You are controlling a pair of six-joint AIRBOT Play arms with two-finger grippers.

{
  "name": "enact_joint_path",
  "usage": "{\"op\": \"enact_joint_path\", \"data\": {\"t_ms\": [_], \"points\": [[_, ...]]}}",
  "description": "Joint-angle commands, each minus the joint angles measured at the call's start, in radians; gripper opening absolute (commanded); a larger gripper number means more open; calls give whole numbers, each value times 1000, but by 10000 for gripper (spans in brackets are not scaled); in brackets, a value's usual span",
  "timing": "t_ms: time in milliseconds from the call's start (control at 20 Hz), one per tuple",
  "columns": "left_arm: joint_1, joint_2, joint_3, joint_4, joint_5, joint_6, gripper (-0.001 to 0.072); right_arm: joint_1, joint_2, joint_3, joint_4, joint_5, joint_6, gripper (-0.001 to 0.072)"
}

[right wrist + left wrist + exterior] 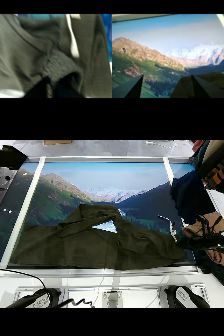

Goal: Fold the clothes and pants, and hang the long-sleeved shirts on hangers.

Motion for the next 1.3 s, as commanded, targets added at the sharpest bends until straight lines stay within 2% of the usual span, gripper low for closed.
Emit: {"op": "enact_joint_path", "data": {"t_ms": [0,100,250,450,600,800,900,1100,1250], "points": [[0,-2,0,0,0,0,653,-1,-10,2,158,-155,-56,23],[0,-9,0,0,0,0,653,-1,-9,19,187,-217,-56,23],[0,-45,0,1,0,0,654,-1,-8,57,323,-382,-56,23],[0,-137,-1,0,-5,-24,653,19,-11,64,593,-787,-50,22],[0,-208,-21,-7,-11,-52,653,119,-46,64,602,-1073,-47,22],[0,-238,-155,-67,-11,-52,653,282,-213,64,601,-1320,-47,22],[1,-236,-233,-68,-12,-66,653,317,-285,68,601,-1371,-47,22],[1,-235,-414,-67,-34,-60,653,317,-329,79,587,-1324,-50,22],[1,-222,-547,-67,-11,-18,653,317,-329,79,561,-1304,-52,23]]}}
